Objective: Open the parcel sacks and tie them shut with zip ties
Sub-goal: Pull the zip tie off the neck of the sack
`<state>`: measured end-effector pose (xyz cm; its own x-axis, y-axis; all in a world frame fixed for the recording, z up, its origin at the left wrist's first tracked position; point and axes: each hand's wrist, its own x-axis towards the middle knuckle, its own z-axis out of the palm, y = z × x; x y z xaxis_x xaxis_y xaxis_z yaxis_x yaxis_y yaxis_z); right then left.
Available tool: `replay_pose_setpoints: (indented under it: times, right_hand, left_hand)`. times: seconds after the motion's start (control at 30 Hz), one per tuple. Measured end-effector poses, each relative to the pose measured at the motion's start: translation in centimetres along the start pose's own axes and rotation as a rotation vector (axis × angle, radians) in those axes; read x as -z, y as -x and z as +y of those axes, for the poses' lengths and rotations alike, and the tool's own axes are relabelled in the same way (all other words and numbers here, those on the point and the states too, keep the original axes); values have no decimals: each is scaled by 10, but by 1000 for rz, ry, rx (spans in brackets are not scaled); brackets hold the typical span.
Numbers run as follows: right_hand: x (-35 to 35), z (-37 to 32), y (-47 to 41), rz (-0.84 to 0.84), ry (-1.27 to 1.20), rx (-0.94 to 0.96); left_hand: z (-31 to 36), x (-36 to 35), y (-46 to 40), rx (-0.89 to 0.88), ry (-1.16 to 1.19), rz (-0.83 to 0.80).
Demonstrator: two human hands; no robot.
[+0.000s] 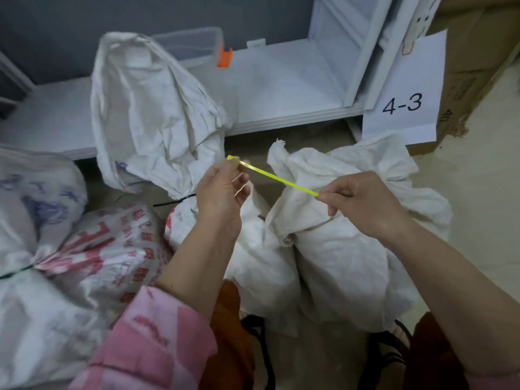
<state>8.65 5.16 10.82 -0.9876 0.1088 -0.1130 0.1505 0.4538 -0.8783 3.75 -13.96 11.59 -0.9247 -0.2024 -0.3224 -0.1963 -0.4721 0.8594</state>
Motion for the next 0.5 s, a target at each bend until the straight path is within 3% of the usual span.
replay_pose_setpoints:
  times: [0.1,0.3,0.5]
  right_hand:
    - [-22,-24,-10,8,-24,30]
    - [-67,-96,-57,76,-400,158]
    - [-95,-151,-141,211,-453,106]
  left_hand:
    - [21,24,-10,-57,-34,34]
    - [60,63,-48,-116,7,186]
    - [85,77,-85,-151,-12,129]
